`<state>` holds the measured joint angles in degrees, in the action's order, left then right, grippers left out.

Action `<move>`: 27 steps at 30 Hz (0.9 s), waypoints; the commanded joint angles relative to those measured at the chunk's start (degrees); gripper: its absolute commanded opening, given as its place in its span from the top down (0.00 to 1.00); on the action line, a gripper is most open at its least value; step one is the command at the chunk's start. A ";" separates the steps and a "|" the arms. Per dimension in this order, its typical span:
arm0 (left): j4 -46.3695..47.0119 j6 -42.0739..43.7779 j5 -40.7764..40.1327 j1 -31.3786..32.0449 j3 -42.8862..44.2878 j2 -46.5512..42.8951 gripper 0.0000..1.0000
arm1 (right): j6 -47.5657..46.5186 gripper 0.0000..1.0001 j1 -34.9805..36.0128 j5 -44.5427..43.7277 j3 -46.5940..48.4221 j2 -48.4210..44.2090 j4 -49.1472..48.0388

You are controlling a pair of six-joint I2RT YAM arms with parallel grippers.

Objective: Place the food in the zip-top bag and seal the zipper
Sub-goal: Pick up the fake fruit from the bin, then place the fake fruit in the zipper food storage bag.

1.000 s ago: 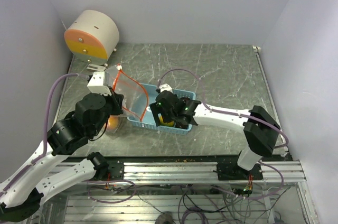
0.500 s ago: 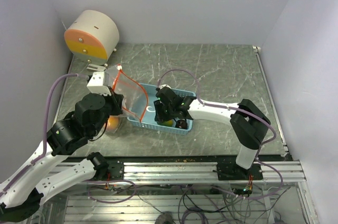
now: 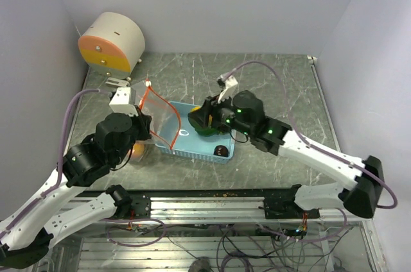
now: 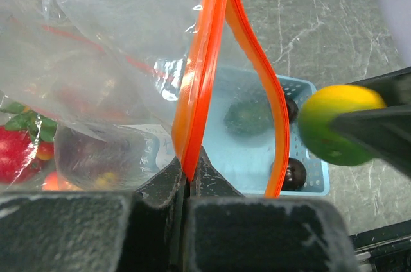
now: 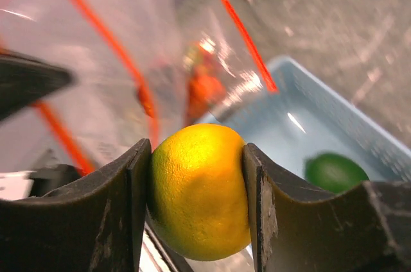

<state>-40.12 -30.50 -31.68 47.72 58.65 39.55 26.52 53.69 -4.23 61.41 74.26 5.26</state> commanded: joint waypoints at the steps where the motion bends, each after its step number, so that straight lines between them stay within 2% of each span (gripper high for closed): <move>1: 1.70 -0.26 0.76 0.09 -0.54 0.46 0.93 | -1.86 0.94 -0.17 12.83 -3.49 -4.70 -16.99; 4: 1.84 -0.35 1.07 0.09 -0.47 0.73 0.93 | -0.13 0.94 -0.16 20.91 -3.62 -3.67 -26.02; 10: 2.23 -0.52 2.04 0.09 -0.27 1.06 0.93 | 4.25 0.94 0.19 26.83 -0.30 4.82 -34.96; 15: 2.39 -0.52 2.99 0.09 0.36 1.02 0.93 | 4.52 0.94 0.25 21.83 1.14 10.56 -35.38; 18: 2.99 -0.66 3.93 0.08 0.37 0.78 0.93 | 2.26 0.91 1.65 13.32 2.84 12.28 -32.72; 21: 3.69 -0.61 4.57 0.09 0.02 0.75 0.93 | -2.12 0.76 4.68 2.81 7.34 14.47 -25.73; 23: 3.67 -0.67 4.66 0.09 0.07 1.08 0.93 | -4.30 0.70 6.30 -0.61 9.46 15.46 -22.31; 25: 3.62 -0.71 4.52 0.09 0.06 1.29 0.93 | -5.16 0.51 6.91 -0.53 9.17 14.89 -21.62; 27: 3.85 -0.70 4.42 0.09 -0.09 1.36 0.93 | -5.64 0.26 7.07 -0.11 7.69 13.00 -21.61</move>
<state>-38.81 -30.76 -28.16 47.72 58.41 40.58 24.38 60.03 0.25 69.30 89.65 -19.05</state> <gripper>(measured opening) 0.075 0.562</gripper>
